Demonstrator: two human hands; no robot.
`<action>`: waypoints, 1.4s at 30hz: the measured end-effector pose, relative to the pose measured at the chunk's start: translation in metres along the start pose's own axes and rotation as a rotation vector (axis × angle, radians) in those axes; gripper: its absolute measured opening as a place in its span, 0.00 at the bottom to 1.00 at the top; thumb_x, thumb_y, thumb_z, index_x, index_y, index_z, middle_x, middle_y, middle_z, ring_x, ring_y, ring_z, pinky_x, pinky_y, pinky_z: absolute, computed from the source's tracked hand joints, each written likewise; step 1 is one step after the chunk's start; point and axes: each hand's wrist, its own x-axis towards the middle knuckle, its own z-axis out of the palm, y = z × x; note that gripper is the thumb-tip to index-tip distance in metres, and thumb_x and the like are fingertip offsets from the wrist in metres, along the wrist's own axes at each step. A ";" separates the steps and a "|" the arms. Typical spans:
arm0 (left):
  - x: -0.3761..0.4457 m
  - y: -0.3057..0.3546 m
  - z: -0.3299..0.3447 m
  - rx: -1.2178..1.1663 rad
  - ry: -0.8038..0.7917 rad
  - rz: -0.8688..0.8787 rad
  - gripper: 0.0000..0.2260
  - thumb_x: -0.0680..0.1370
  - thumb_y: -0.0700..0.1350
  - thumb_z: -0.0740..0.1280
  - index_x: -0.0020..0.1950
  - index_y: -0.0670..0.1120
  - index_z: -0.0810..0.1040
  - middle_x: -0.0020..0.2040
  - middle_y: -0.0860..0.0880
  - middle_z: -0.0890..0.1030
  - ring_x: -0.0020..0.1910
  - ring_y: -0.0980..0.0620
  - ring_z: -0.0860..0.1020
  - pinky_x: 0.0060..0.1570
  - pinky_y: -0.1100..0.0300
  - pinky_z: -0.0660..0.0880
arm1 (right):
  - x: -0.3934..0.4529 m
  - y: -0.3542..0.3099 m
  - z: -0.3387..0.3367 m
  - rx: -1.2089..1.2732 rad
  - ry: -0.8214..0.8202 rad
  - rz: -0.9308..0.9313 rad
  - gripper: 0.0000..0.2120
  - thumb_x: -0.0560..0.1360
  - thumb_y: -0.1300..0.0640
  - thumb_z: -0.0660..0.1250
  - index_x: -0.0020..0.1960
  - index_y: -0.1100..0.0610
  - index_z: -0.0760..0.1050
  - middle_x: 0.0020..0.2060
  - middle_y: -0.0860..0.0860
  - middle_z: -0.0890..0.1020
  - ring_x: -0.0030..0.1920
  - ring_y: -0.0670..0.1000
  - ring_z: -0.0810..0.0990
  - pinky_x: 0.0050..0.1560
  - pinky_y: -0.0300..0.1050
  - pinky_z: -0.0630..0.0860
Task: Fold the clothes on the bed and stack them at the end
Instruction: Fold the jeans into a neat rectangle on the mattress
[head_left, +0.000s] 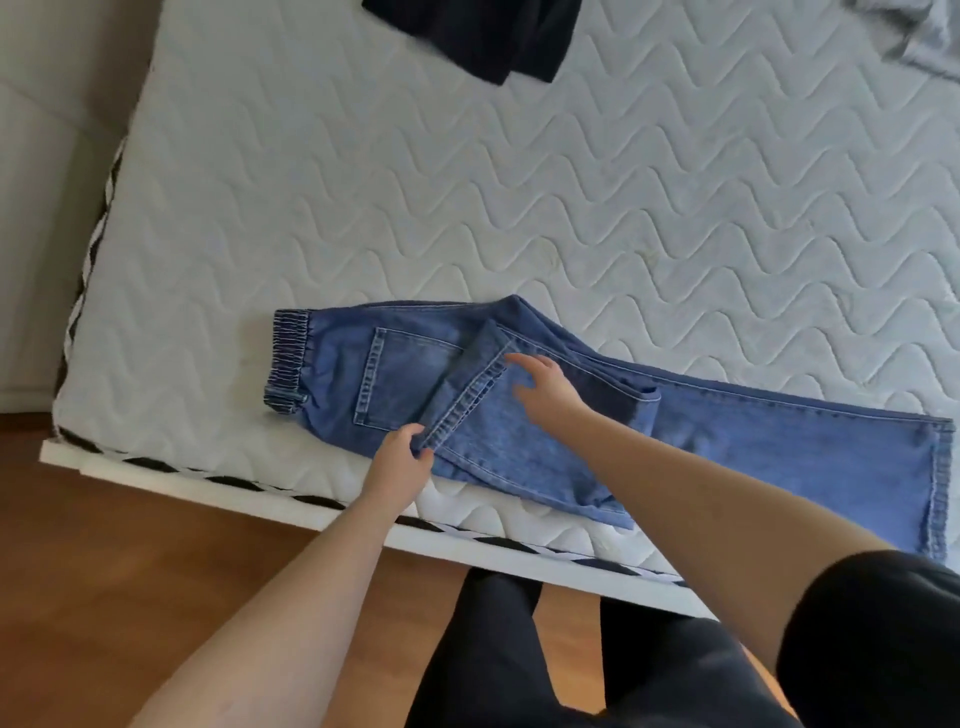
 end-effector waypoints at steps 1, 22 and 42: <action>0.004 -0.003 0.000 -0.004 -0.016 0.007 0.16 0.81 0.44 0.64 0.69 0.47 0.73 0.65 0.44 0.74 0.55 0.49 0.75 0.57 0.58 0.71 | 0.010 -0.005 0.005 -0.005 -0.011 0.016 0.25 0.79 0.62 0.57 0.73 0.44 0.68 0.77 0.52 0.56 0.45 0.52 0.76 0.24 0.33 0.70; -0.059 0.058 0.016 -0.252 -0.059 0.262 0.20 0.74 0.42 0.73 0.63 0.52 0.71 0.48 0.58 0.79 0.47 0.56 0.80 0.45 0.63 0.75 | -0.061 -0.002 -0.044 0.494 0.369 -0.022 0.18 0.75 0.57 0.72 0.58 0.42 0.72 0.47 0.43 0.82 0.44 0.44 0.82 0.40 0.35 0.77; -0.166 0.259 -0.036 -0.056 -0.403 0.855 0.28 0.80 0.45 0.66 0.71 0.70 0.60 0.71 0.62 0.66 0.58 0.63 0.76 0.59 0.72 0.71 | -0.265 -0.005 -0.161 0.453 0.244 -0.255 0.08 0.72 0.58 0.75 0.49 0.59 0.80 0.40 0.50 0.87 0.43 0.47 0.85 0.44 0.38 0.81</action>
